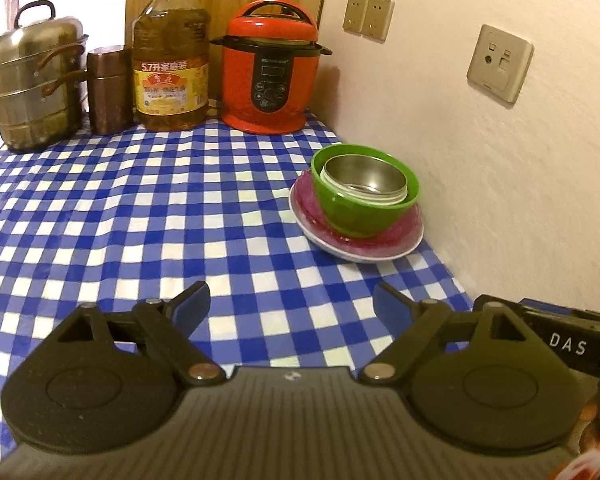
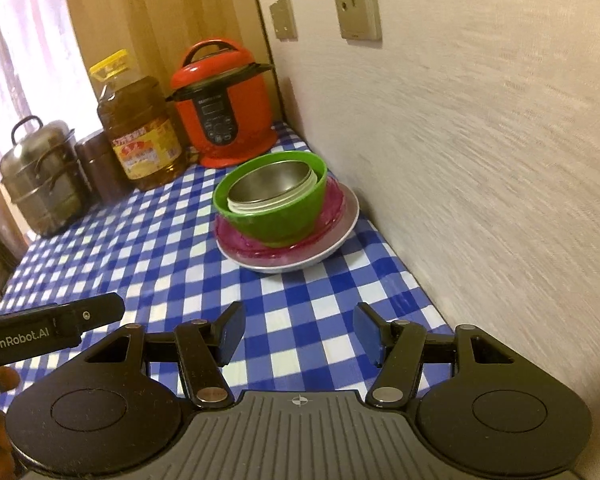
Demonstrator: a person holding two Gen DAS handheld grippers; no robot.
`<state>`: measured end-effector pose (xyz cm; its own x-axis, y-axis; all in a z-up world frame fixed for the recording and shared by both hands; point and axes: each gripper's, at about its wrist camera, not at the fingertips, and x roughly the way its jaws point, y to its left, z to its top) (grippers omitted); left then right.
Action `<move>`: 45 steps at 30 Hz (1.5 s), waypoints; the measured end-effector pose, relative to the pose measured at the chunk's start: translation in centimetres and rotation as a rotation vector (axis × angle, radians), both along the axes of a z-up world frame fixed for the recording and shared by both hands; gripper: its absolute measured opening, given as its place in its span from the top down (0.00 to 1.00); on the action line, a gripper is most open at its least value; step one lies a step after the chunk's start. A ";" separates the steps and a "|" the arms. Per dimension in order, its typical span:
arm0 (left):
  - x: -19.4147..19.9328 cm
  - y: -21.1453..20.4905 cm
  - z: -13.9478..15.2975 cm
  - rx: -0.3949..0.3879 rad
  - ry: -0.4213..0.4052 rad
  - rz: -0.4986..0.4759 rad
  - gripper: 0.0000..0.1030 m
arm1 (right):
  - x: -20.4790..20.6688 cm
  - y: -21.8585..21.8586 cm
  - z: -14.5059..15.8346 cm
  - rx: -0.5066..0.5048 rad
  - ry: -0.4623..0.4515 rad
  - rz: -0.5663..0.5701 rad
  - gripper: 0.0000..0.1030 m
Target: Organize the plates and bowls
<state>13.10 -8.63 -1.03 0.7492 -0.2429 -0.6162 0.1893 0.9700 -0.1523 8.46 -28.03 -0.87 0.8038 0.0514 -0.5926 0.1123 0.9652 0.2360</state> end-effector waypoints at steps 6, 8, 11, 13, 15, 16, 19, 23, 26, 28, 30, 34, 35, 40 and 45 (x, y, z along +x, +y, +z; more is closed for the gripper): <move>-2.3 0.1 -0.1 0.043 0.001 0.009 0.16 | -1.9 1.1 0.3 -0.023 0.001 0.030 0.42; -3.0 -0.1 -0.3 0.062 0.002 0.005 0.16 | -2.4 1.4 0.4 -0.039 0.004 0.037 0.42; -4.0 0.0 -0.4 0.064 -0.002 0.015 0.16 | -3.3 1.7 0.7 -0.054 0.000 0.034 0.42; -4.6 0.2 -0.3 0.069 -0.007 0.020 0.15 | -3.9 1.7 0.8 -0.053 -0.008 0.038 0.42; -5.2 0.4 -0.2 0.072 -0.008 0.029 0.15 | -4.4 1.7 1.0 -0.056 -0.009 0.037 0.42; -5.4 0.4 -0.2 0.072 -0.006 0.029 0.15 | -4.7 1.7 1.1 -0.058 -0.011 0.037 0.42; -6.1 0.8 -0.1 0.070 -0.004 0.039 0.15 | -5.4 1.8 1.3 -0.077 -0.017 0.041 0.42; -6.9 1.0 0.1 0.076 -0.008 0.042 0.15 | -6.1 2.2 1.4 -0.100 -0.015 0.050 0.42; -7.4 0.9 0.2 0.087 -0.012 0.033 0.15 | -6.5 2.4 1.4 -0.098 -0.012 0.058 0.42; -7.6 0.8 0.2 0.090 -0.013 0.028 0.15 | -6.8 2.6 1.4 -0.104 -0.010 0.061 0.42; -7.7 0.8 0.1 0.088 -0.011 0.025 0.15 | -6.9 2.8 1.4 -0.108 -0.006 0.065 0.42; -7.8 0.6 0.1 0.088 -0.015 0.020 0.15 | -7.0 2.9 1.4 -0.111 -0.003 0.066 0.42; -7.9 0.6 0.1 0.088 -0.017 0.019 0.15 | -7.0 2.8 1.4 -0.111 -0.004 0.067 0.42; -7.8 0.6 0.1 0.084 -0.017 0.013 0.15 | -7.0 2.8 1.4 -0.114 -0.006 0.068 0.42; -7.7 0.5 0.1 0.086 -0.016 0.011 0.15 | -6.9 2.7 1.3 -0.110 0.001 0.066 0.42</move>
<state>5.36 -8.13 -0.90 0.7614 -0.1814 -0.6224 0.1807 0.9814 -0.0649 1.57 -25.34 0.42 0.8005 0.0389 -0.5981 0.0473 0.9907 0.1278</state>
